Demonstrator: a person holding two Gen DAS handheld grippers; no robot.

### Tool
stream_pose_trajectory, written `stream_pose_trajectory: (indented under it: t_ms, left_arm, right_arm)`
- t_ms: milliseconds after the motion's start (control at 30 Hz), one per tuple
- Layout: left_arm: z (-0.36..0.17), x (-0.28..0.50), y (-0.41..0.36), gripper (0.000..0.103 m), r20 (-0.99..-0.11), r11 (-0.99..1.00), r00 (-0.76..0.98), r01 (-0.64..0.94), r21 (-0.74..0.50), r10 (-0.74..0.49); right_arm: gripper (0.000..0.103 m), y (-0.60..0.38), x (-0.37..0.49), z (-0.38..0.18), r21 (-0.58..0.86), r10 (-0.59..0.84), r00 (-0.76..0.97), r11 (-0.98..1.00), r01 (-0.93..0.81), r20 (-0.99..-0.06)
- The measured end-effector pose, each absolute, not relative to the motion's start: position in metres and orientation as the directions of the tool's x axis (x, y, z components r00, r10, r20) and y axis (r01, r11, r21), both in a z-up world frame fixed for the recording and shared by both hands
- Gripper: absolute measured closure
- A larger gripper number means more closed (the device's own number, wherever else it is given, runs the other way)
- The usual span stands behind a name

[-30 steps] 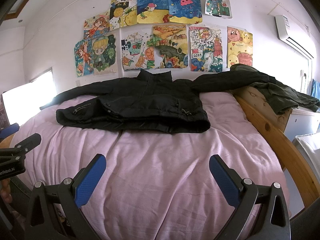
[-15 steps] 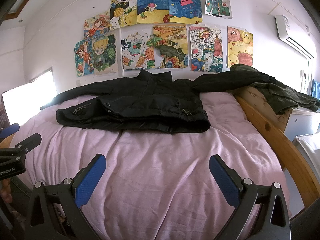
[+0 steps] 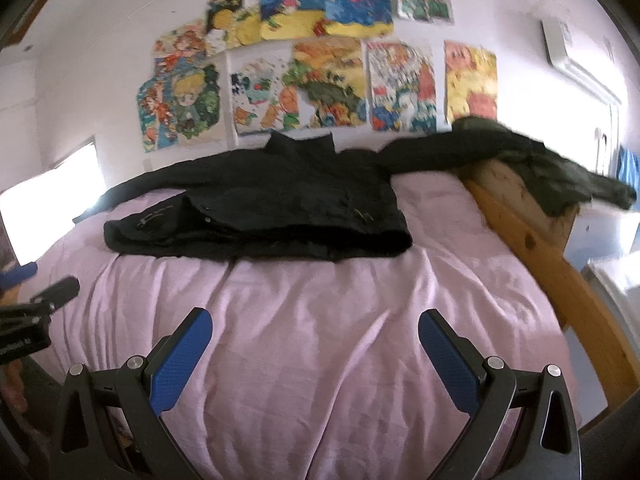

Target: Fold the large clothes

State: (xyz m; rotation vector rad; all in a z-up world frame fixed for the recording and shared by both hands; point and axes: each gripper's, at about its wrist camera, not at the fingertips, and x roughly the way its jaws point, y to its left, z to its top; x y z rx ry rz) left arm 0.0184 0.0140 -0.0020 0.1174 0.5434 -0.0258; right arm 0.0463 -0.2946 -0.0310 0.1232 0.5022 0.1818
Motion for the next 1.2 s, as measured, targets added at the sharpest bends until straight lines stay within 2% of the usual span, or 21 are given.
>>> stream_pose_trajectory:
  t_ms: [100, 267, 367, 500, 600, 733, 900, 1033, 1200]
  left_arm:
    - [0.018, 0.03, 0.014, 0.002, -0.526, 0.991, 0.85, 0.07, 0.116, 0.001]
    - [0.068, 0.057, 0.006, 0.002, -0.497, 0.975, 0.868, 0.126, 0.181, -0.02]
    - [0.103, 0.089, 0.0, 0.002, -0.502, 0.967, 0.865, 0.148, 0.208, -0.024]
    - [0.129, 0.138, -0.018, 0.002, -0.535, 0.947, 0.845, 0.166, 0.273, 0.006]
    - [0.138, 0.197, -0.039, 0.002, -0.569, 0.942, 0.822, 0.194, 0.272, -0.005]
    - [0.138, 0.28, -0.071, 0.002, -0.56, 0.948, 0.826, 0.226, 0.226, -0.063]
    - [0.122, 0.392, -0.124, 0.002, -0.559, 0.933, 0.815, 0.307, 0.19, -0.154]
    - [0.094, 0.466, -0.163, 0.002, -0.568, 0.921, 0.794, 0.359, 0.152, -0.216]
    - [0.047, 0.529, -0.197, 0.002, -0.6, 0.919, 0.759, 0.382, 0.1, -0.251]
  right_arm:
    - [0.0, -0.299, 0.063, -0.016, 0.174, 0.218, 0.834, 0.973, -0.149, -0.507]
    - [0.0, -0.299, 0.099, 0.04, 0.064, 0.209, 0.832, 0.976, -0.206, -0.514]
    - [0.0, -0.308, 0.135, 0.075, 0.04, 0.216, 0.802, 0.972, -0.233, -0.557]
    - [0.0, -0.334, 0.192, 0.119, -0.006, 0.154, 0.788, 0.981, -0.196, -0.596]
    - [0.0, -0.366, 0.235, 0.137, 0.019, 0.095, 0.816, 0.995, -0.102, -0.571]
    - [0.0, -0.428, 0.289, 0.135, 0.18, 0.069, 0.853, 0.983, 0.03, -0.517]
    - [0.0, -0.503, 0.346, 0.119, 0.167, -0.08, 0.847, 0.967, 0.194, -0.525]
    - [0.0, -0.567, 0.364, 0.101, 0.233, -0.161, 0.847, 0.92, 0.315, -0.507]
    - [0.0, -0.634, 0.376, 0.064, 0.305, -0.242, 0.772, 0.817, 0.489, -0.588]
